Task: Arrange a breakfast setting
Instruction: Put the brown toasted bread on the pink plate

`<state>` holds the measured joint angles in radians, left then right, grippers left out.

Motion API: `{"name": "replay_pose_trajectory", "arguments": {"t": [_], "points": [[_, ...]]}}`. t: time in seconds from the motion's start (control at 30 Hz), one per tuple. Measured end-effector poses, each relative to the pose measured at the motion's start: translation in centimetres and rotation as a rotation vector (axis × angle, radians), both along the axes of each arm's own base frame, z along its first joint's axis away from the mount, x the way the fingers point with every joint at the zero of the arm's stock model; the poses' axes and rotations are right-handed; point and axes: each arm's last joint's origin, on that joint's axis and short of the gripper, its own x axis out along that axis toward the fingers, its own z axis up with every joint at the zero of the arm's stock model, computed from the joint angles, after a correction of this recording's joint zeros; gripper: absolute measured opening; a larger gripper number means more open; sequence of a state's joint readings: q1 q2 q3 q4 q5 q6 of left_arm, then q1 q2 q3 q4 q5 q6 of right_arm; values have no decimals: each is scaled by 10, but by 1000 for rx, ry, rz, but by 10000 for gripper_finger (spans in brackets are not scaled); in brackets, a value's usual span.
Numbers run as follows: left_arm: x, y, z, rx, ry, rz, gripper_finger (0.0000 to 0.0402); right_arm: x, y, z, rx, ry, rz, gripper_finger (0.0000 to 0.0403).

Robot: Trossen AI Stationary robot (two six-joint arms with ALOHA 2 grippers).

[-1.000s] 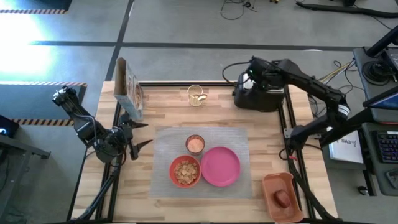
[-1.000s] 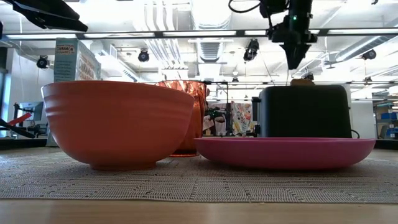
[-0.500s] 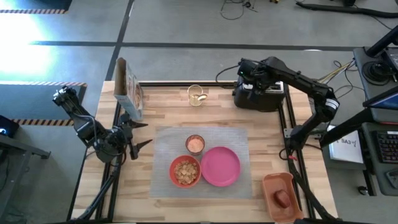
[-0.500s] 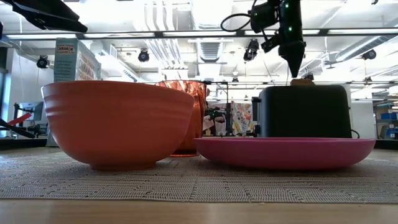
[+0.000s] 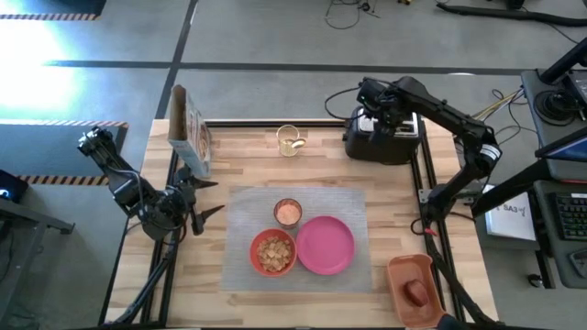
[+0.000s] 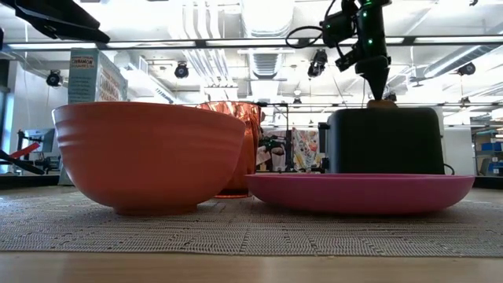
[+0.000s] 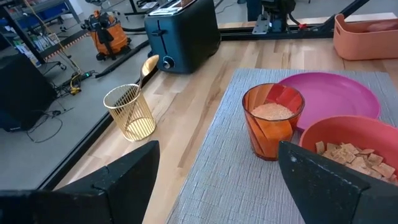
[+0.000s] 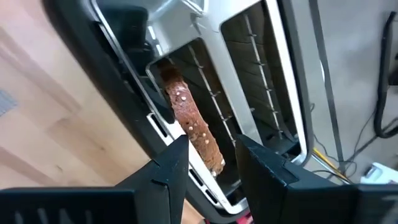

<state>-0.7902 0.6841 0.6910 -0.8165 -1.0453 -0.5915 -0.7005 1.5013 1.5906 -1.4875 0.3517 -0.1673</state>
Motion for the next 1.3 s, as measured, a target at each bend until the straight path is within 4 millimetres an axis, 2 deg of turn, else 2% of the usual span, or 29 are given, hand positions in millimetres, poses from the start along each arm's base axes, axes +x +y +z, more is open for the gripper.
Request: {"name": "replay_pose_trajectory", "arguments": {"t": [0.3, 0.6, 0.77, 1.07, 1.3], "points": [[-1, 1, -1, 9, 10, 1, 307, 0, 0, -2, 4, -2, -1, 122], [-1, 1, -1, 12, 13, 1, 307, -2, 1, -17, 39, 44, -1, 110], [-1, 1, -1, 12, 13, 1, 307, -1, 1, -18, 38, 45, 0, 86], [-1, 1, -1, -2, 7, 7, 307, -1, 1, -18, 36, 49, 6, 16], [-1, 1, -1, -7, 5, 9, 307, -2, 1, -17, 40, 50, 8, 11]]}}
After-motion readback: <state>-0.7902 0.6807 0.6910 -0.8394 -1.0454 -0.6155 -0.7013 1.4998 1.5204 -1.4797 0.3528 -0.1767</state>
